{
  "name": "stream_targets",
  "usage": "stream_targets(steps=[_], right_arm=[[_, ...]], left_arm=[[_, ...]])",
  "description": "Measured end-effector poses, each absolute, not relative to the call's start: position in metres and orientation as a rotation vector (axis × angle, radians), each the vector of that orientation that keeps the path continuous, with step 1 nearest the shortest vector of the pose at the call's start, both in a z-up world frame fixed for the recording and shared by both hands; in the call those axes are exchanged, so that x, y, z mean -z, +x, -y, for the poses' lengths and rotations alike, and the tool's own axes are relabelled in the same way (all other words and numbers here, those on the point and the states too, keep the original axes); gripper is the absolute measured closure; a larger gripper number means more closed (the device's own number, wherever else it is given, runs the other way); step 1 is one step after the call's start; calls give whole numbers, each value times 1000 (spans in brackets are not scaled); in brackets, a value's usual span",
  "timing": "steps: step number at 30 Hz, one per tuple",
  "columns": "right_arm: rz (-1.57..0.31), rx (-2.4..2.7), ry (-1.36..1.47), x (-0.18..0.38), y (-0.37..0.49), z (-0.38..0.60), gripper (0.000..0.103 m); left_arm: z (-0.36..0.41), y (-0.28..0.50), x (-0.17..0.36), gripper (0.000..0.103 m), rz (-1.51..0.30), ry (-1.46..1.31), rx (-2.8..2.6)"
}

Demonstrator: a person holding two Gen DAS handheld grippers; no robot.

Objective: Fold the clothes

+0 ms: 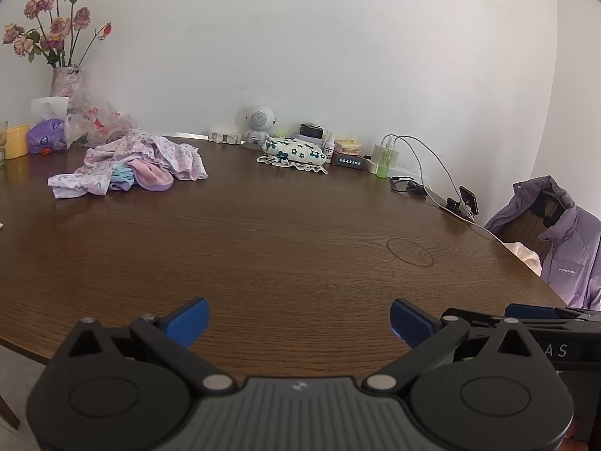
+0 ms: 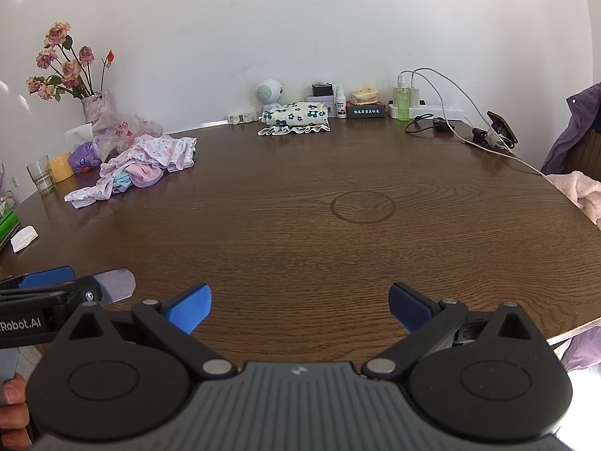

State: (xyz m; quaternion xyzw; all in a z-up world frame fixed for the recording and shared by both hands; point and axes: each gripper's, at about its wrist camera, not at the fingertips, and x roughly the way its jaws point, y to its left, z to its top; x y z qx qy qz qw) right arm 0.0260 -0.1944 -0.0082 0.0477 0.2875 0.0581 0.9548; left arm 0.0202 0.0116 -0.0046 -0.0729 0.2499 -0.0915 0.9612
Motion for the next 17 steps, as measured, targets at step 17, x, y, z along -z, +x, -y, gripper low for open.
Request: stream_targets(steps=[17], right_arm=[[-588,-120,96,10,27,196,0]], left_arm=[[-14,19,5,0,-500,-169,201]])
